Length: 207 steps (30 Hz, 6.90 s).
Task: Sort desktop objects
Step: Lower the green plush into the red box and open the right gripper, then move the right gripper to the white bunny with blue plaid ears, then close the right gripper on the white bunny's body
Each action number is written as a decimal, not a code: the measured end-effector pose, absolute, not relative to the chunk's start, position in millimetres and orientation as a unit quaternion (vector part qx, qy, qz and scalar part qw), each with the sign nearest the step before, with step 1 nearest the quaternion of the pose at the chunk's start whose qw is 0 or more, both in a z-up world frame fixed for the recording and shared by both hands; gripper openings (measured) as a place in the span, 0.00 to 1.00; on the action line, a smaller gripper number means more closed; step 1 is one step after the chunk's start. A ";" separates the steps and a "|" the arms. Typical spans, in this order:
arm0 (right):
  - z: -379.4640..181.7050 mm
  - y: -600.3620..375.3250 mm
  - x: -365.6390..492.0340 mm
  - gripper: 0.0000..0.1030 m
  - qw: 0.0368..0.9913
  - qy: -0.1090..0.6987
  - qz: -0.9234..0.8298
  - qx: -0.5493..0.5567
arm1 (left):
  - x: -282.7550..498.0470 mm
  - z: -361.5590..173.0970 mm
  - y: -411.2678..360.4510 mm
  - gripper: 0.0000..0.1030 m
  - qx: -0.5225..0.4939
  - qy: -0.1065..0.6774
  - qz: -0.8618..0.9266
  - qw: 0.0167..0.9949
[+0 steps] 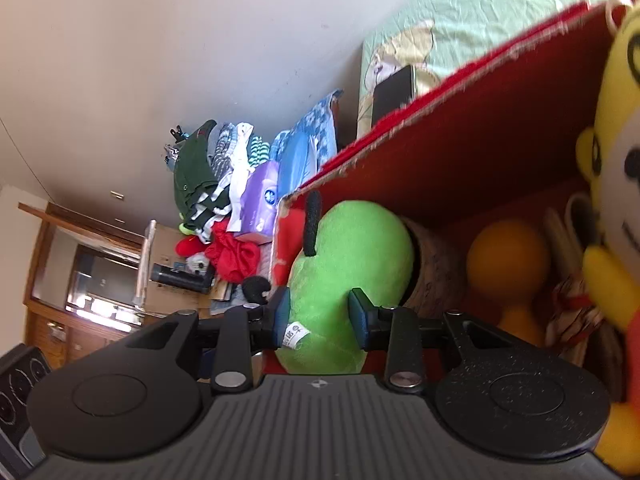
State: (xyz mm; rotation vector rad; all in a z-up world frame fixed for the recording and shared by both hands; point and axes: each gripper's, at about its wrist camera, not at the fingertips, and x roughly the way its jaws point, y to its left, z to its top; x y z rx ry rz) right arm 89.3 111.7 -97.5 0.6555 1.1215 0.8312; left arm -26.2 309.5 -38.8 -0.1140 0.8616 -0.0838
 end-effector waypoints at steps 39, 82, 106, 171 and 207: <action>-67.2 82.8 48.5 0.42 0.814 0.438 0.316 0.215 | -21.9 -39.3 293.5 0.78 -0.033 0.439 0.021 0.898; -66.4 59.0 -1.9 0.42 0.851 0.379 0.301 0.204 | -53.6 -36.2 287.5 0.84 -0.012 0.428 0.060 0.902; -35.8 -120.7 11.4 0.43 0.837 0.313 0.347 0.285 | -48.5 15.4 129.9 0.86 0.004 0.371 -0.024 0.928; -165.0 -277.4 129.4 0.66 0.712 0.546 0.256 0.359 | 46.7 -111.6 -45.9 0.96 -0.072 0.484 -0.187 0.852; -140.1 -274.6 104.3 0.60 0.723 0.547 0.291 0.305 | 51.9 -121.7 -71.7 0.78 -0.040 0.499 -0.184 0.846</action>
